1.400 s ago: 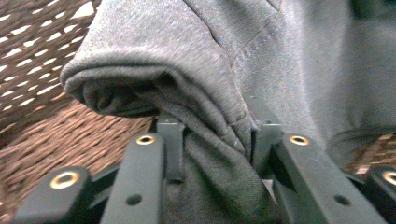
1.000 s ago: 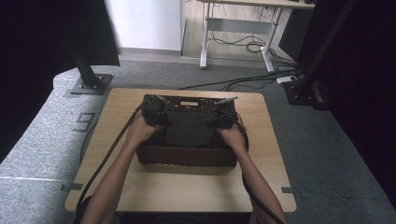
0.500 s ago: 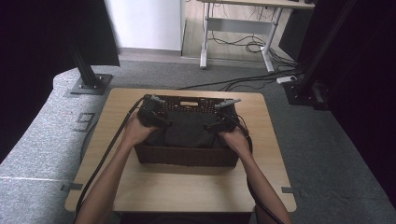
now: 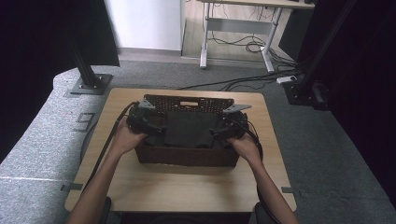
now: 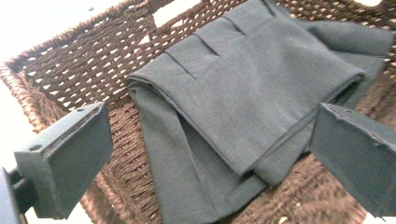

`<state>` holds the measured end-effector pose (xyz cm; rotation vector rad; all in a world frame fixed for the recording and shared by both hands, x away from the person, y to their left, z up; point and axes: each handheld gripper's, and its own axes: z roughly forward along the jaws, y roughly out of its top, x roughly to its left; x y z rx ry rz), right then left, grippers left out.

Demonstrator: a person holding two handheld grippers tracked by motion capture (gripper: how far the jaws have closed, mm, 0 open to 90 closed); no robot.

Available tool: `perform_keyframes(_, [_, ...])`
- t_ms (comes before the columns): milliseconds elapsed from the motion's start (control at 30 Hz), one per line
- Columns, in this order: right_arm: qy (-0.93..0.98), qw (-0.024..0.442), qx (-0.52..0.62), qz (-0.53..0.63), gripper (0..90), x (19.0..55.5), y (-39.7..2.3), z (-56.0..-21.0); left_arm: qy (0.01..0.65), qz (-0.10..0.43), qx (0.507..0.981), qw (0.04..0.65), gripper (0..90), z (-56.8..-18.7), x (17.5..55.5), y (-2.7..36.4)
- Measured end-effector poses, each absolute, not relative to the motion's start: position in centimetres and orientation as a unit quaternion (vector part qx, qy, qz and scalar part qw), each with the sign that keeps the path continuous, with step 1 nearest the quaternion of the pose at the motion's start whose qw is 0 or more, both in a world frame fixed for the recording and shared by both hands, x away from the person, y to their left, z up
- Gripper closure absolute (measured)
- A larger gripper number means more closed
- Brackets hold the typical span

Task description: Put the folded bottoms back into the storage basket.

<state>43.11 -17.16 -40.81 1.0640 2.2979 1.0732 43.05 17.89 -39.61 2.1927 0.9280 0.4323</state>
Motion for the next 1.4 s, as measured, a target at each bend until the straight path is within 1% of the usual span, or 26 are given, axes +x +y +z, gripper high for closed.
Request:
perform_keyframes(433, [0.813, 0.209, 0.373, 0.396, 0.0, 39.5, -20.2, -40.6, 0.348, 0.188, 0.834, 0.385, 0.0, -39.7, 38.9, 20.5])
perform_keyframes(667, [0.805, 0.213, 0.376, 0.407, 0.0, 37.6, -21.9, -41.0, 0.353, 0.191, 0.832, 0.382, 0.0, -41.3, 37.1, 21.7])
perform_keyframes(800, [0.804, 0.214, 0.378, 0.406, 0.0, 36.8, -22.7, -41.9, 0.358, 0.189, 0.831, 0.381, 0.0, -42.2, 36.4, 22.2])
perform_keyframes(1100, [0.801, 0.208, 0.39, 0.403, 0.0, 35.2, -23.9, -44.9, 0.374, 0.196, 0.826, 0.373, 0.0, -45.8, 33.9, 24.0])
perform_keyframes(1367, [0.795, 0.203, 0.4, 0.408, 0.0, 34.5, -24.6, -47.2, 0.38, 0.201, 0.829, 0.358, 0.0, -48.3, 33.2, 24.4])
perform_keyframes(1400, [0.794, 0.202, 0.407, 0.404, 0.0, 34.4, -24.8, -48.3, 0.375, 0.202, 0.832, 0.356, 0.0, -49.0, 33.1, 24.4])
